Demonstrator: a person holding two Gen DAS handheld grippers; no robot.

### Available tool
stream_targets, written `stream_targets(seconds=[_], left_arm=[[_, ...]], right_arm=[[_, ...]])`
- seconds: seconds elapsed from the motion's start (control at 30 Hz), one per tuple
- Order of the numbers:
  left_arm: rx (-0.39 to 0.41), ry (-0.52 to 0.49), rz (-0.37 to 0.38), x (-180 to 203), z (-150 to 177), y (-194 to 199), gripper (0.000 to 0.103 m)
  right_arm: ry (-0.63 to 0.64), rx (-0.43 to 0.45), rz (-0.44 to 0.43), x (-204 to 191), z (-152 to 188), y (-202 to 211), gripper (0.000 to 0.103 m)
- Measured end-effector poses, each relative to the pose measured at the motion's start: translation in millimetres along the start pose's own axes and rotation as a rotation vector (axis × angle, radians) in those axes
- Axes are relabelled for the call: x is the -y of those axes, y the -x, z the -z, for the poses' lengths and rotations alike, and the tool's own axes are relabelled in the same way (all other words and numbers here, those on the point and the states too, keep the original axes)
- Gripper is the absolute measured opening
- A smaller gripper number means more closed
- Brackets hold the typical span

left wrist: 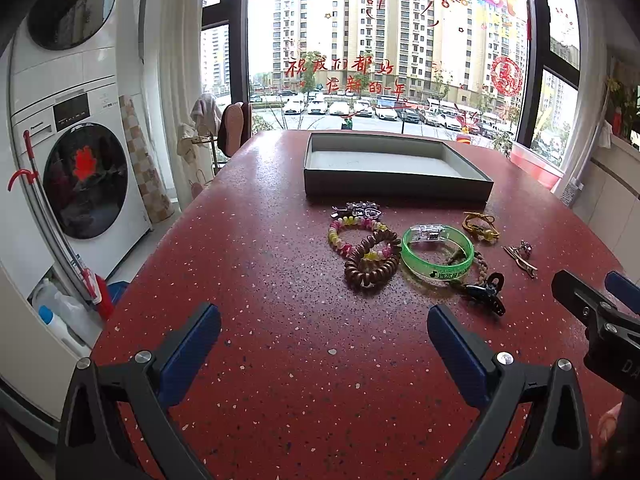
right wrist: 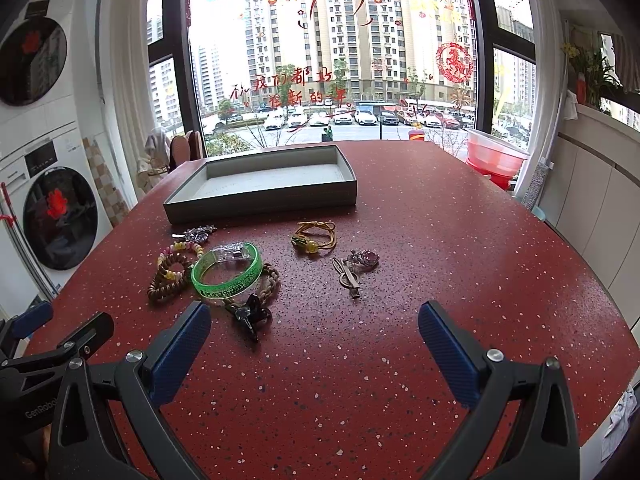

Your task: Organize jewelry

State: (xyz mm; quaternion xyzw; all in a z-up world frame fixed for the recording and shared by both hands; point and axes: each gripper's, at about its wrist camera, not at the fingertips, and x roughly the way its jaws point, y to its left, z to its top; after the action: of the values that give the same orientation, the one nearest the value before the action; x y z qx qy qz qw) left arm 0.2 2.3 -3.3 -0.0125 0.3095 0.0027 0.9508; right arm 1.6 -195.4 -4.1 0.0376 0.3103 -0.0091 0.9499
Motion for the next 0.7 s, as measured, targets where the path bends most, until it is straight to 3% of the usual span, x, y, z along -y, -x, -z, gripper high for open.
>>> stream_targets(seconds=[0.7], left_arm=[[-0.010,0.000,0.003,4.5,5.1,-3.3,0.103]], right_arm=[[-0.001,-0.002,-0.005,-2.6,0.9,-2.5,0.103]])
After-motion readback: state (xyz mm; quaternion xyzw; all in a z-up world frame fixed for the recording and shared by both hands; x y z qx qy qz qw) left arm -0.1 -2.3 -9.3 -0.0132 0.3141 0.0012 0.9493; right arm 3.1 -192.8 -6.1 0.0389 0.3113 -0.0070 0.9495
